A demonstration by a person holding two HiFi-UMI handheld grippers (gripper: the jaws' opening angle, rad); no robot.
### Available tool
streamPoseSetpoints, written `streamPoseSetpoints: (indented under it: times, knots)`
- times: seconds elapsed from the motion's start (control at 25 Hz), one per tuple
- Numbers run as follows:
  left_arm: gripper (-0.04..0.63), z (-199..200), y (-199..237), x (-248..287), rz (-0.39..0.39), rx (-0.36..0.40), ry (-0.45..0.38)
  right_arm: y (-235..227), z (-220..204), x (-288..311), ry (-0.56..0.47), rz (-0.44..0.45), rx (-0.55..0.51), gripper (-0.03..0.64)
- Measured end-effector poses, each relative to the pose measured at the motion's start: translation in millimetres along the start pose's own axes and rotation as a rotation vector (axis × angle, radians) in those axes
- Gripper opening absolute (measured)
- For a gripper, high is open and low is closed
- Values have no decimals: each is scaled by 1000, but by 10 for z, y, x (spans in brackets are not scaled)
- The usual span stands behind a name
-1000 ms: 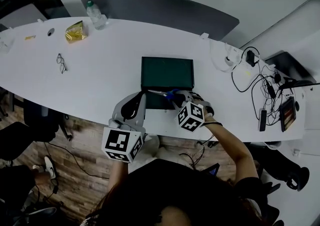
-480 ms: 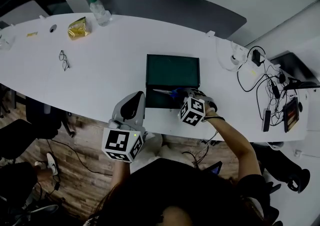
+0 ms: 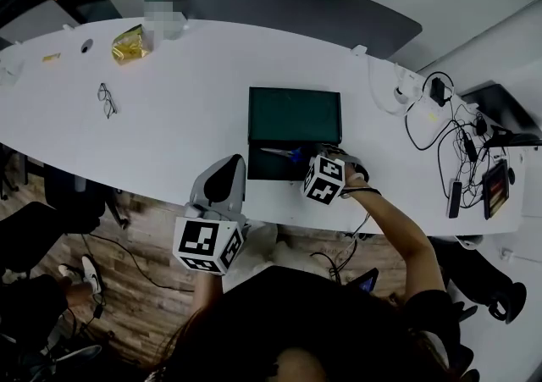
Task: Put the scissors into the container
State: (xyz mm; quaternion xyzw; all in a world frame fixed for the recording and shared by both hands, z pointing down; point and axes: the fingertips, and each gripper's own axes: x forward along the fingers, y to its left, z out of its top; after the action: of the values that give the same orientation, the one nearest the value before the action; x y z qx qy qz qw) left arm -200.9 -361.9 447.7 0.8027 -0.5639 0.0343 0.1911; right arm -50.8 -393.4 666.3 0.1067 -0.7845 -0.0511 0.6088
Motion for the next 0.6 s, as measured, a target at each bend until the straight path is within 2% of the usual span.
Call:
streamPoseSetpoints:
  times: [0.32,0.6]
  knots:
    - [11,-21,47,-48,6,-11,-1,70,-20,36,84,38,-53,91]
    - [11,-14,100,-86,14,-15,-5,69,-28,55,112,64,-26,93]
